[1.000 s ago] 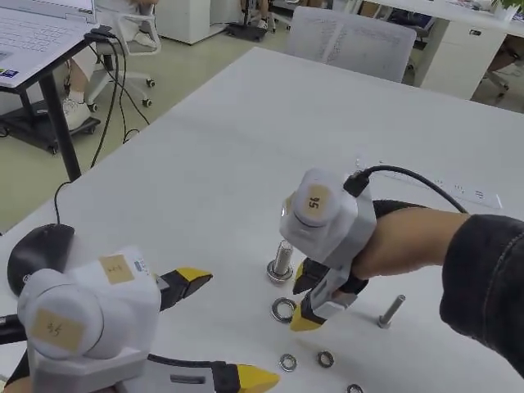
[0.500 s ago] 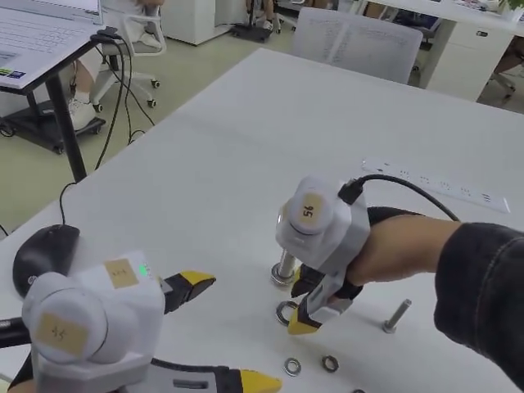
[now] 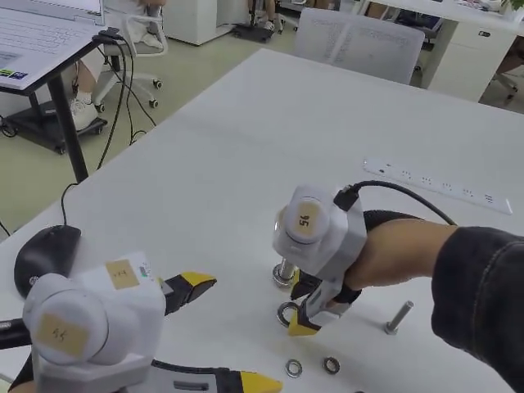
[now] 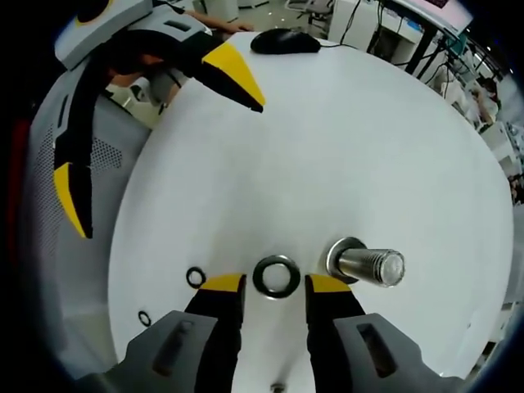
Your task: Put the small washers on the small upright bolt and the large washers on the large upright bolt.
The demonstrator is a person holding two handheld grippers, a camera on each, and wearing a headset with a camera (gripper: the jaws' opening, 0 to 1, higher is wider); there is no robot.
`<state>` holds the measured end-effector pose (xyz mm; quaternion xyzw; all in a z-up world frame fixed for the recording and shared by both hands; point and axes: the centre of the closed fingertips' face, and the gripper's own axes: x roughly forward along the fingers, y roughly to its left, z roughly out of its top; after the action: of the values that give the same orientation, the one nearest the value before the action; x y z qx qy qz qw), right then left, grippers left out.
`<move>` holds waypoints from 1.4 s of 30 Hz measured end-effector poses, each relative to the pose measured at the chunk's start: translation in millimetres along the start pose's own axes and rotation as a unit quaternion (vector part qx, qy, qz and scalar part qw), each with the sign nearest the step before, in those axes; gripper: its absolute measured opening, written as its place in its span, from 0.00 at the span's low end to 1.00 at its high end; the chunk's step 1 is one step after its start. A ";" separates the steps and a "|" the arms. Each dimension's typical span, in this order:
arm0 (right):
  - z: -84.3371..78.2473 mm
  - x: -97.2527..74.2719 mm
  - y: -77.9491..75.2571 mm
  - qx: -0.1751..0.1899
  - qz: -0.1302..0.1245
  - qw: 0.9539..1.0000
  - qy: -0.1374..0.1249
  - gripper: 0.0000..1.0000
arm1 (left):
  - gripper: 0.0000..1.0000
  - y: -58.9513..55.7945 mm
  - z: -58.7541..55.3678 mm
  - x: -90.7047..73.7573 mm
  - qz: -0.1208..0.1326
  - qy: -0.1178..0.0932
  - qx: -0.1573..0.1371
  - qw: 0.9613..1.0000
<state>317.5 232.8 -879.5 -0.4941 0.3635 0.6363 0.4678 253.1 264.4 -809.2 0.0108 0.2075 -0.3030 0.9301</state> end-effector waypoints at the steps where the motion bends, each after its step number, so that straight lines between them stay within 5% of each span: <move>1: 0.2 0.6 -0.3 -0.002 -0.002 1.000 0.001 0.30 | 0.81 -0.1 0.0 -0.1 0.000 0.000 0.000 1.000; 42: -2.5 -2.4 -0.9 -0.003 -0.003 1.000 0.014 0.24 | 0.81 3.7 -1.4 -0.7 0.004 -0.001 -0.003 1.000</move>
<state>319.3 230.2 -877.8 -0.5052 0.3663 0.6296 0.4627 254.1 268.0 -810.6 0.0081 0.2074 -0.2988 0.9315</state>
